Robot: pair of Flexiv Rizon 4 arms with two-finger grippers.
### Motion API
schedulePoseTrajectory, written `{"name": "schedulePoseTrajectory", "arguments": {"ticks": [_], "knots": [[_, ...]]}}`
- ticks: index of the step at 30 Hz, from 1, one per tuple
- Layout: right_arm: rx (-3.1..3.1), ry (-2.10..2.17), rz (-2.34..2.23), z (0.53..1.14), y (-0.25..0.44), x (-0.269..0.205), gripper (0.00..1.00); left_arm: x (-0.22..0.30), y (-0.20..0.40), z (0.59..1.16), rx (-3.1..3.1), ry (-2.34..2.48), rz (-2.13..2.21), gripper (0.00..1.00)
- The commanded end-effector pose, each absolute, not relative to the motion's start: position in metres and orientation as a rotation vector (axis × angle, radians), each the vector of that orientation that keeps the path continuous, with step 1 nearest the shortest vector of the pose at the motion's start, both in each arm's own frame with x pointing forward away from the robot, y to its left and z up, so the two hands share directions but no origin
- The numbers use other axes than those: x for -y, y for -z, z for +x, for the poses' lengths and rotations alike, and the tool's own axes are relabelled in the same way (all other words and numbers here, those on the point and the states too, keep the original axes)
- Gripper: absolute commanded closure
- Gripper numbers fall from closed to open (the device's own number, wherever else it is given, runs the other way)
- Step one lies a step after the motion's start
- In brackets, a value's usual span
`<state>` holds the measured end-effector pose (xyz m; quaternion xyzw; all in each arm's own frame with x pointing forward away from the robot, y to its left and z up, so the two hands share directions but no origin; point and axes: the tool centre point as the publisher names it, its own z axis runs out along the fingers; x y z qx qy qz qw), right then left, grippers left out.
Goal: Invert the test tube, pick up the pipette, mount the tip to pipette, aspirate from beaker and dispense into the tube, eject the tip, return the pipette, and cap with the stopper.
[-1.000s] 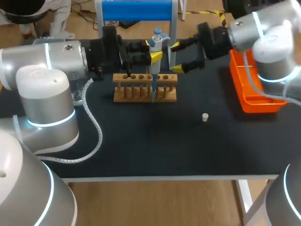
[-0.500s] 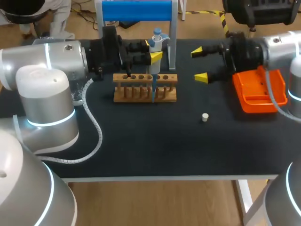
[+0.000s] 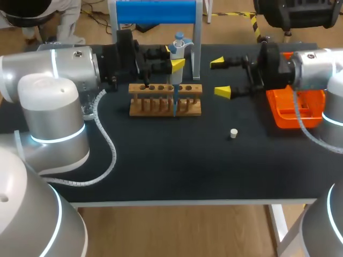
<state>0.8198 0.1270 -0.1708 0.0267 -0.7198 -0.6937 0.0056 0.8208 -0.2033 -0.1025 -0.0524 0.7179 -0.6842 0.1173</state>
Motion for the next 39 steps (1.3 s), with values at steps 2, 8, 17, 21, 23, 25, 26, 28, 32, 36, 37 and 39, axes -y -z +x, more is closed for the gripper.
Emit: {"name": "schedulePoseTrajectory", "arguments": {"ticks": [2, 8, 17, 21, 23, 25, 26, 28, 32, 36, 37, 39], "knots": [[2.213, 2.183, 0.058, 0.816, 0.166, -0.141, 0.0, 0.206, 0.103, 0.821, -2.096, 2.0, -0.158, 1.0], [2.158, 2.216, 0.043, 0.805, 0.159, -0.156, 0.0, 0.206, 0.103, 0.821, -2.096, 2.0, -0.158, 1.0], [2.179, 2.209, 0.039, 0.8, 0.151, -0.176, 0.0, 0.206, 0.103, 0.821, -2.096, 2.0, -0.158, 1.0], [2.217, 2.215, 0.029, 0.801, 0.148, -0.185, 0.0, 0.206, 0.103, 0.821, -2.096, 2.0, -0.158, 1.0], [2.231, 2.217, 0.02, 0.804, 0.149, -0.19, 0.0, 0.206, 0.103, 0.821, -2.096, 2.0, -0.158, 1.0], [2.235, 2.21, 0.011, 0.807, 0.151, -0.196, 0.0, 0.206, 0.103, 0.821, -2.096, 2.0, -0.158, 1.0], [2.237, 2.207, 0.007, 0.808, 0.152, -0.198, 0.0, 0.206, 0.103, 0.821, -2.096, 2.0, -0.158, 1.0], [2.243, 2.202, -0.001, 0.81, 0.154, -0.202, 0.0, 0.206, 0.103, 0.821, -2.096, 2.0, -0.158, 1.0], [2.248, 2.197, -0.014, 0.816, 0.157, -0.21, 0.0, 0.206, 0.103, 0.821, -2.096, 2.0, -0.158, 1.0], [2.249, 2.194, -0.015, 0.82, 0.157, -0.217, 0.0, 0.206, 0.103, 0.821, -2.096, 2.0, -0.158, 1.0], [2.249, 2.193, -0.014, 0.821, 0.157, -0.219, 0.0, 0.206, 0.103, 0.821, -2.096, 2.0, -0.158, 1.0], [2.249, 2.196, -0.012, 0.824, 0.156, -0.221, 0.0, 0.206, 0.103, 0.821, -2.096, 2.0, -0.158, 1.0]]}}
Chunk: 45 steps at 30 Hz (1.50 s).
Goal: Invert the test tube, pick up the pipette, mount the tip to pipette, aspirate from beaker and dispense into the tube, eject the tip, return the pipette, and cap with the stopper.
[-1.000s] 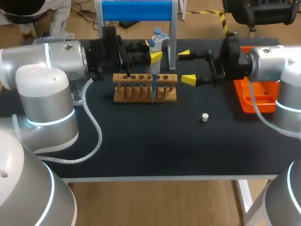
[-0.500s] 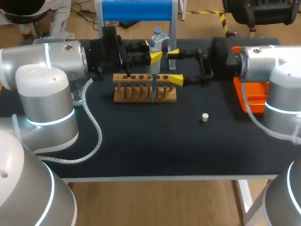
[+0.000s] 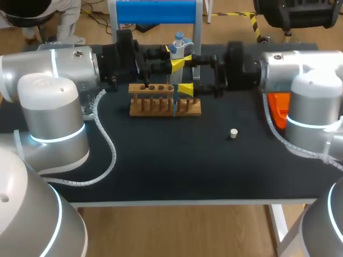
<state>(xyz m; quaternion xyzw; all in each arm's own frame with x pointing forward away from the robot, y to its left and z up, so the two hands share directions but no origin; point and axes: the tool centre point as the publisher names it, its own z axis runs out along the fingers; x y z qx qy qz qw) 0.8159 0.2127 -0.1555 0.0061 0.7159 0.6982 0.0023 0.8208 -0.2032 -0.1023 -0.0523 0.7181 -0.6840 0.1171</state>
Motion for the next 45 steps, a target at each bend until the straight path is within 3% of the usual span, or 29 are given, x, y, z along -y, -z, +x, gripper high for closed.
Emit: {"name": "schedulePoseTrajectory", "arguments": {"ticks": [1, 35, 36, 38, 39, 41, 45], "knots": [[-2.245, -2.195, 0.011, 0.825, 0.155, -0.222, 0.0, 0.206, 0.103, 0.821, -2.096, 2.0, -0.158, 1.0], [-2.242, -2.189, -0.005, 0.84, 0.151, -0.246, 0.0, 0.206, 0.103, 0.821, -2.096, 2.0, -0.158, 1.0], [-2.24, -2.19, -0.005, 0.84, 0.151, -0.246, 0.07, 0.206, 0.103, 0.821, -2.096, 2.0, -0.158, 1.0], [-2.236, -2.193, -0.004, 0.84, 0.151, -0.246, 0.55, 0.206, 0.103, 0.821, -2.096, 2.0, -0.158, 1.0], [-2.235, -2.194, -0.004, 0.84, 0.151, -0.246, 0.64, 0.206, 0.103, 0.821, -2.096, 2.0, -0.158, 1.0], [-2.231, -2.195, -0.002, 0.84, 0.151, -0.246, 1.0, 0.206, 0.103, 0.821, -2.096, 2.0, -0.158, 1.0], [-2.228, -2.2, -0.002, 0.839, 0.151, -0.245, 1.0, 0.206, 0.103, 0.821, -2.096, 2.0, -0.158, 1.0]]}}
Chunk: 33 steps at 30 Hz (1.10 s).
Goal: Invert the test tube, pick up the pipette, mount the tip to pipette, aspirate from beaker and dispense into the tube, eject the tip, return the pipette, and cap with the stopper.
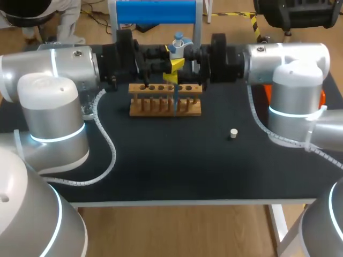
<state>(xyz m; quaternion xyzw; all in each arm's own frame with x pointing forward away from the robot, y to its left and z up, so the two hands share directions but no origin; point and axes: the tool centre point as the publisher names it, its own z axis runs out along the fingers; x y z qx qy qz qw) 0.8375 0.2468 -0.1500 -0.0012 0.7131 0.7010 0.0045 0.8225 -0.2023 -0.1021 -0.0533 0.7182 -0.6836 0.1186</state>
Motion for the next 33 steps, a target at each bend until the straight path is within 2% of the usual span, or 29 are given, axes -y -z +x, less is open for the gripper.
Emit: {"name": "schedulePoseTrajectory", "arguments": {"ticks": [1, 26, 27, 28, 33], "knots": [[-2.227, -2.201, -0.004, 0.839, 0.151, -0.245, 1.0, 0.206, 0.103, 0.821, -2.096, 2.0, -0.158, 1.0], [-2.28, -2.275, -0.034, 0.823, 0.152, -0.244, 1.0, 0.206, 0.103, 0.821, -2.096, 2.0, -0.158, 1.0], [-2.281, -2.276, -0.032, 0.823, 0.152, -0.243, 1.0, 0.206, 0.103, 0.821, -2.096, 2.0, -0.158, 0.86], [-2.283, -2.274, -0.028, 0.824, 0.152, -0.242, 1.0, 0.206, 0.103, 0.821, -2.096, 2.0, -0.158, 0.0], [-2.292, -2.264, -0.002, 0.827, 0.153, -0.234, 1.0, 0.206, 0.103, 0.821, -2.096, 2.0, -0.158, 0.0]]}}
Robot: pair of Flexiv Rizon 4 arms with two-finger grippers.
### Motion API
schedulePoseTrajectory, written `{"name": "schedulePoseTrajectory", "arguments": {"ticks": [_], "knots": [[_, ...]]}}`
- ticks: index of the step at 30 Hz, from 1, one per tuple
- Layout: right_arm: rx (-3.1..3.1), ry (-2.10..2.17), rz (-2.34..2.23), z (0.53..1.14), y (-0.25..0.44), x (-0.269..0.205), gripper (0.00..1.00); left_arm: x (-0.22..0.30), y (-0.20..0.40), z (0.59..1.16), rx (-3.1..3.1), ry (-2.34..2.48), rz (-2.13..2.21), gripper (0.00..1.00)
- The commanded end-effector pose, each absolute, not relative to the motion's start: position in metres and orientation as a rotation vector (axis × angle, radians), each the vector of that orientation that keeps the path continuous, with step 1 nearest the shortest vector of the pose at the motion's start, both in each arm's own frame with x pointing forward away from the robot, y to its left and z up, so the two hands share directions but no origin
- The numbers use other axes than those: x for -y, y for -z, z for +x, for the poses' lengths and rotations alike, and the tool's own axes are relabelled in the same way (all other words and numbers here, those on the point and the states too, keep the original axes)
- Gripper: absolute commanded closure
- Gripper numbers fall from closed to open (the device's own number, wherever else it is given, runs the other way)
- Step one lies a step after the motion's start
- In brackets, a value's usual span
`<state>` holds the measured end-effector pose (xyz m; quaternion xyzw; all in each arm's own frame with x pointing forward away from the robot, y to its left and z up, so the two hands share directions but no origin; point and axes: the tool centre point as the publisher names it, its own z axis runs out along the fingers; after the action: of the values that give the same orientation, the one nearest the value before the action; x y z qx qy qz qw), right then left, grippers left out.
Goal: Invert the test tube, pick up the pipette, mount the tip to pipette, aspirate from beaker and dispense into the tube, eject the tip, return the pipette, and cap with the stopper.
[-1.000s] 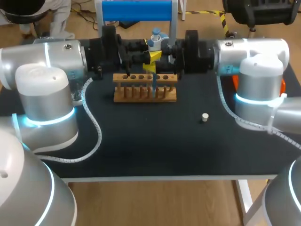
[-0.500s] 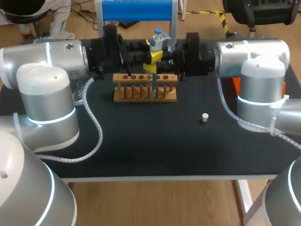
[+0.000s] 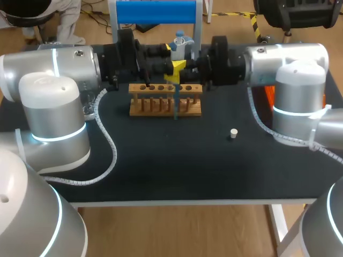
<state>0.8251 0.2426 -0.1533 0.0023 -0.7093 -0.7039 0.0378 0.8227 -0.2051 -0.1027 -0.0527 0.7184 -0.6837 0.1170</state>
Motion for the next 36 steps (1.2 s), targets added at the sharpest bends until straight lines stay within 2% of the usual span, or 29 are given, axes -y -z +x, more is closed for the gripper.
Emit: {"name": "schedulePoseTrajectory", "arguments": {"ticks": [1, 10, 36], "knots": [[2.179, 2.15, -0.004, 0.828, 0.153, -0.232, 1.0, 0.206, 0.103, 0.821, -2.096, 2.0, -0.158, 0.0], [2.179, 2.13, -0.024, 0.837, 0.152, -0.195, 1.0, 0.206, 0.103, 0.821, -2.096, 2.0, -0.158, 0.0], [2.278, 2.03, 0.135, 0.901, 0.138, -0.028, 1.0, 0.206, 0.103, 0.821, -2.096, 2.0, -0.158, 0.0]]}}
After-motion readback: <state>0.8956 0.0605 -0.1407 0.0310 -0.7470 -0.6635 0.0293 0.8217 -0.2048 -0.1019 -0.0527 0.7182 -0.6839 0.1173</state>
